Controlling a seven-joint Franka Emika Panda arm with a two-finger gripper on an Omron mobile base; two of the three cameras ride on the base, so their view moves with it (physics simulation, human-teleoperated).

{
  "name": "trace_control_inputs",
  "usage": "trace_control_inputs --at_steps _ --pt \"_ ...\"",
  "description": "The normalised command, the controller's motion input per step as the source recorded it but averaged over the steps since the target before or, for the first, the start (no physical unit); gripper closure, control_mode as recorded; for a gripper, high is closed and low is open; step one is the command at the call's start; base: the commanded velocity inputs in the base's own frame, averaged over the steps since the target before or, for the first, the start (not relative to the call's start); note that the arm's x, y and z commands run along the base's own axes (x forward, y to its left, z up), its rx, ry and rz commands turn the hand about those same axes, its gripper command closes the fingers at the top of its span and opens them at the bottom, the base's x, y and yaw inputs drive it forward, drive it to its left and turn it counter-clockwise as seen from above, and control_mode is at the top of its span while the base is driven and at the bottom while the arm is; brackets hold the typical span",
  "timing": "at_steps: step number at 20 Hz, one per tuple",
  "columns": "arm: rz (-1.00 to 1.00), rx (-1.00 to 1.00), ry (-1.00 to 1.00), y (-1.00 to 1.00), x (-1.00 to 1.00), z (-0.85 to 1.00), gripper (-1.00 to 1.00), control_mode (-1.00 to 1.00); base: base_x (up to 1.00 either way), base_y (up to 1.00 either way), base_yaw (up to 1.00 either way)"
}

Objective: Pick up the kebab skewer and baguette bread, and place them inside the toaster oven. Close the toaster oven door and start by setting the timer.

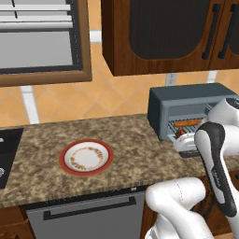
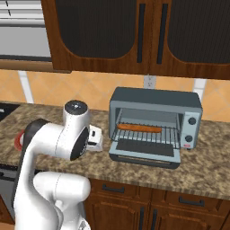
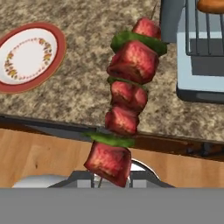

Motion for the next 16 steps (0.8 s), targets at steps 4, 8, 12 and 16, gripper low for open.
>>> trace_control_inputs --at_steps 4,8,12,16 --pt "0.00 0.00 -0.08 -1.00 0.00 0.05 1.00 -1.00 0.00 0.00 0.00" --pt "0.00 0.00 -0.05 -1.00 0.24 0.10 1.00 -1.00 0.00 0.00 0.00" --pt "0.00 0.00 0.02 -0.99 0.49 0.17 1.00 -1.00 0.00 0.00 0.00" --pt "0.00 0.00 0.08 -0.89 0.61 0.02 1.00 -1.00 0.00 0.00 0.00"
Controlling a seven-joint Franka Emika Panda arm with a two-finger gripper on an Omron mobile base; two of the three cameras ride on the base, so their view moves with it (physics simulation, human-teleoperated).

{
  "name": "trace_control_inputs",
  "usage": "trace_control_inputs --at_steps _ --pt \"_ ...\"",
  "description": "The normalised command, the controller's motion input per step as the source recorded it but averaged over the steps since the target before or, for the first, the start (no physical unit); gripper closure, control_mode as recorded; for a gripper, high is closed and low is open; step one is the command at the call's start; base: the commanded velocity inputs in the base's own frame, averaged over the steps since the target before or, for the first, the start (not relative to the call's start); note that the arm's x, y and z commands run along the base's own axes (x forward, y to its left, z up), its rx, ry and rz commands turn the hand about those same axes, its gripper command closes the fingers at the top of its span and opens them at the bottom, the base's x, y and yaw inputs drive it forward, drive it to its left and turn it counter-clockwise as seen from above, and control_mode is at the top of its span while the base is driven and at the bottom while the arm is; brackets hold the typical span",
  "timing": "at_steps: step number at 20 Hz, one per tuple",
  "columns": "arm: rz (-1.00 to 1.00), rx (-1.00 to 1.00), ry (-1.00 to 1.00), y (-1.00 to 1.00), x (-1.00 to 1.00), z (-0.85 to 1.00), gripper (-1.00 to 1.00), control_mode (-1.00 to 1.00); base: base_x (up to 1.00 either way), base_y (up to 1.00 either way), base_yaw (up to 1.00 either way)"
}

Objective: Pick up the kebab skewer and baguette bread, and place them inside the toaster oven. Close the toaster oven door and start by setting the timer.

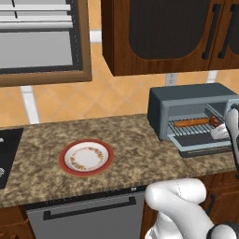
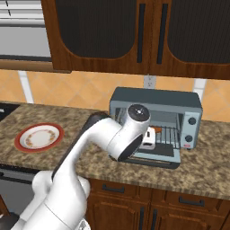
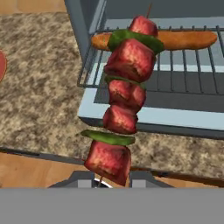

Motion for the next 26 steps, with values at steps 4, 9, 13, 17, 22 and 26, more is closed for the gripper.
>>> trace_control_inputs --at_steps 4,9,13,17,22,26 --pt "0.01 0.00 0.09 -0.82 0.25 -0.16 1.00 -1.00 0.00 0.00 0.00" --pt "0.01 0.00 0.09 -0.73 0.48 -0.28 1.00 -1.00 0.00 0.00 0.00" --pt "0.06 0.00 0.10 -0.44 0.64 -0.14 1.00 -1.00 0.00 0.00 0.00" --pt "0.12 0.00 0.05 -0.51 0.46 -0.11 1.00 -1.00 0.00 0.00 0.00" --pt "0.13 0.00 0.02 -0.46 0.16 -0.19 1.00 -1.00 0.00 0.00 0.00" --pt "0.11 0.00 0.00 -0.23 0.07 -0.16 1.00 -1.00 0.00 0.00 0.00"
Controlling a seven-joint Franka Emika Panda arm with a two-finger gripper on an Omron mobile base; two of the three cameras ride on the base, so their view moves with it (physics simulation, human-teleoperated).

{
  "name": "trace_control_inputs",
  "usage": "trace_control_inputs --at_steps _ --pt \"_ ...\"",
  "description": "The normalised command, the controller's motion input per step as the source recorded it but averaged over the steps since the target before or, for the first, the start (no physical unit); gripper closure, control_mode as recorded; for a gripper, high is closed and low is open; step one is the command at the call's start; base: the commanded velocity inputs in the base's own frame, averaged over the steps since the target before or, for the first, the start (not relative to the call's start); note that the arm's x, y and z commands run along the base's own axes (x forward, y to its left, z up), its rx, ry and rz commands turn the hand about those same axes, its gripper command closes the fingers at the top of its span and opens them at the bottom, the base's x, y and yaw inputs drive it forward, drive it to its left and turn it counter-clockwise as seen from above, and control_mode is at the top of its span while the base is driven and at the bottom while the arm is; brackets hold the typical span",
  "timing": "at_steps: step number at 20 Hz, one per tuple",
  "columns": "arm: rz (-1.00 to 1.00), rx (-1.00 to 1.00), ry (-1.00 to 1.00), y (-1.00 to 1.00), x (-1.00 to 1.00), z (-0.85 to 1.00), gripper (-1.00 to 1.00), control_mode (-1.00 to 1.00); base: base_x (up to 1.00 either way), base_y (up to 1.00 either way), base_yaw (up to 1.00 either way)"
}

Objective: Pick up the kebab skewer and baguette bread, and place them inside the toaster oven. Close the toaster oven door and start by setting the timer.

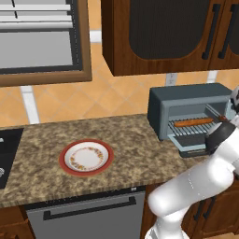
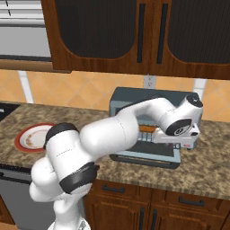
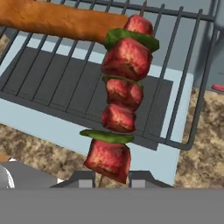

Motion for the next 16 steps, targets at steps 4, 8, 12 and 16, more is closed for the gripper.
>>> trace_control_inputs --at_steps 4,8,12,16 --pt "0.06 0.00 0.00 0.00 0.08 -0.05 1.00 -1.00 0.00 0.00 0.00" --pt "0.02 0.00 0.02 0.00 0.08 -0.01 1.00 -1.00 0.00 0.00 0.00" --pt "0.00 0.00 0.07 0.00 0.08 -0.17 1.00 -1.00 0.00 0.00 0.00" --pt "0.00 0.02 0.05 0.00 0.12 -0.21 1.00 -1.00 0.00 0.00 0.00"
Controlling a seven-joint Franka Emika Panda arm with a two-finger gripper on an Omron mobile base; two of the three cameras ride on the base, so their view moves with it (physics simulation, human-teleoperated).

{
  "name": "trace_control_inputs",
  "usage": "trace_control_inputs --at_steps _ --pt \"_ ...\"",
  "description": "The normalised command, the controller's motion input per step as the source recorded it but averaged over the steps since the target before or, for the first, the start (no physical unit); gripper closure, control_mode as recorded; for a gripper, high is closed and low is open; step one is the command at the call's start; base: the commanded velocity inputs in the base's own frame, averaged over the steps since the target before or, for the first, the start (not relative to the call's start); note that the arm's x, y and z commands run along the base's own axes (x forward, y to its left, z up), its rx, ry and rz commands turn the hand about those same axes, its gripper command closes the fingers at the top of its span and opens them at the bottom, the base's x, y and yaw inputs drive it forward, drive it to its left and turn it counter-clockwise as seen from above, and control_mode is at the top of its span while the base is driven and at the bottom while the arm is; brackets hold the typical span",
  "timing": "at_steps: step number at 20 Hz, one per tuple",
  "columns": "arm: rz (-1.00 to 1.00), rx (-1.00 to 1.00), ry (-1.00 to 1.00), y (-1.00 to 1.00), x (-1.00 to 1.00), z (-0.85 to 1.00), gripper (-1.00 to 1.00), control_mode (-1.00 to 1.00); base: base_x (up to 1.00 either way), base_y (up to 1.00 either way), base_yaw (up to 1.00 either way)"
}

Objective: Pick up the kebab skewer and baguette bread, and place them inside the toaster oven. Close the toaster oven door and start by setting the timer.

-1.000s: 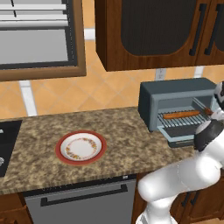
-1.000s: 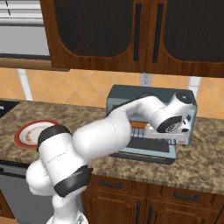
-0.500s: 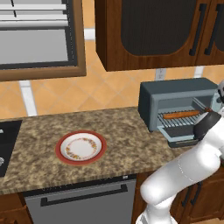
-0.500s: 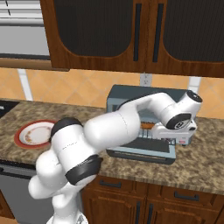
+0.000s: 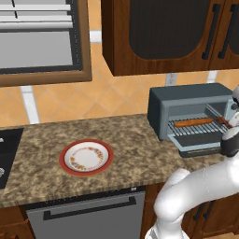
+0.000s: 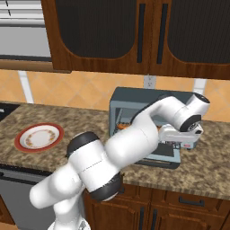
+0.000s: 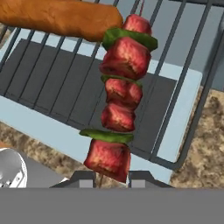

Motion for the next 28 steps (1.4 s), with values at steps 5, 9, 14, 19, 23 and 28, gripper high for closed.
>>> trace_control_inputs --at_steps 5,9,14,19,23,28 --pt "0.00 0.00 0.00 -0.01 0.19 -0.06 1.00 -1.00 0.00 0.00 0.00" --pt "0.00 0.00 0.00 -0.03 0.16 -0.07 1.00 -1.00 0.00 0.00 0.00" --pt "0.00 0.00 0.00 0.00 0.04 -0.17 1.00 -1.00 0.00 0.00 0.00" --pt "0.00 0.00 0.00 0.00 0.15 -0.15 1.00 -1.00 0.00 0.00 0.00" --pt "0.00 0.00 0.00 0.00 0.06 -0.05 1.00 -1.00 0.00 0.00 0.00" --pt "0.00 0.00 -0.03 0.03 0.00 -0.18 1.00 -1.00 0.00 0.00 0.00"
